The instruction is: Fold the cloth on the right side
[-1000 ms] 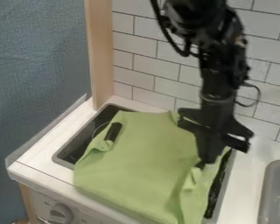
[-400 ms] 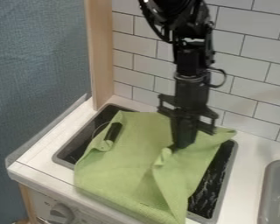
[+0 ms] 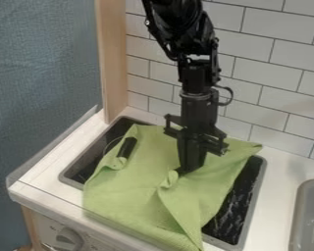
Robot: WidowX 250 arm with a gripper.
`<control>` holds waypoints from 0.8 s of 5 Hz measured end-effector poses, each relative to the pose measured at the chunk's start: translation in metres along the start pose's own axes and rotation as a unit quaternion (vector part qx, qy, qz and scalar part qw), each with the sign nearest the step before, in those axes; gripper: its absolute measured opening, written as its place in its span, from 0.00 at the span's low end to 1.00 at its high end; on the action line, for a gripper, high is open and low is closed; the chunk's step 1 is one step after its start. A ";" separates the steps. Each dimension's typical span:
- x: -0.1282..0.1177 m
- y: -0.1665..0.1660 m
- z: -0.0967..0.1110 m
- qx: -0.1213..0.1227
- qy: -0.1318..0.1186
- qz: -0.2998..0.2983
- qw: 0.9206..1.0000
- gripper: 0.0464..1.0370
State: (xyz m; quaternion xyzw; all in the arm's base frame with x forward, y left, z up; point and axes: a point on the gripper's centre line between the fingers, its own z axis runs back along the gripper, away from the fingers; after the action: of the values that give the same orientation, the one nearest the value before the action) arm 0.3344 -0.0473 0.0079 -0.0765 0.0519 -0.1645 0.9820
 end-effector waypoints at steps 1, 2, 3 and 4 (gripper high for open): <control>-0.003 0.011 -0.002 -0.008 0.002 0.013 1.000 0.03; -0.004 0.011 -0.006 -0.013 0.014 0.009 1.000 0.19; -0.004 0.011 -0.007 -0.016 0.015 0.014 1.000 0.45; -0.006 0.010 -0.006 -0.018 0.021 0.014 1.000 0.75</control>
State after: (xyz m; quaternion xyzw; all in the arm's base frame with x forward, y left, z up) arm 0.3318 -0.0364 0.0010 -0.0899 0.0768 -0.1518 0.9813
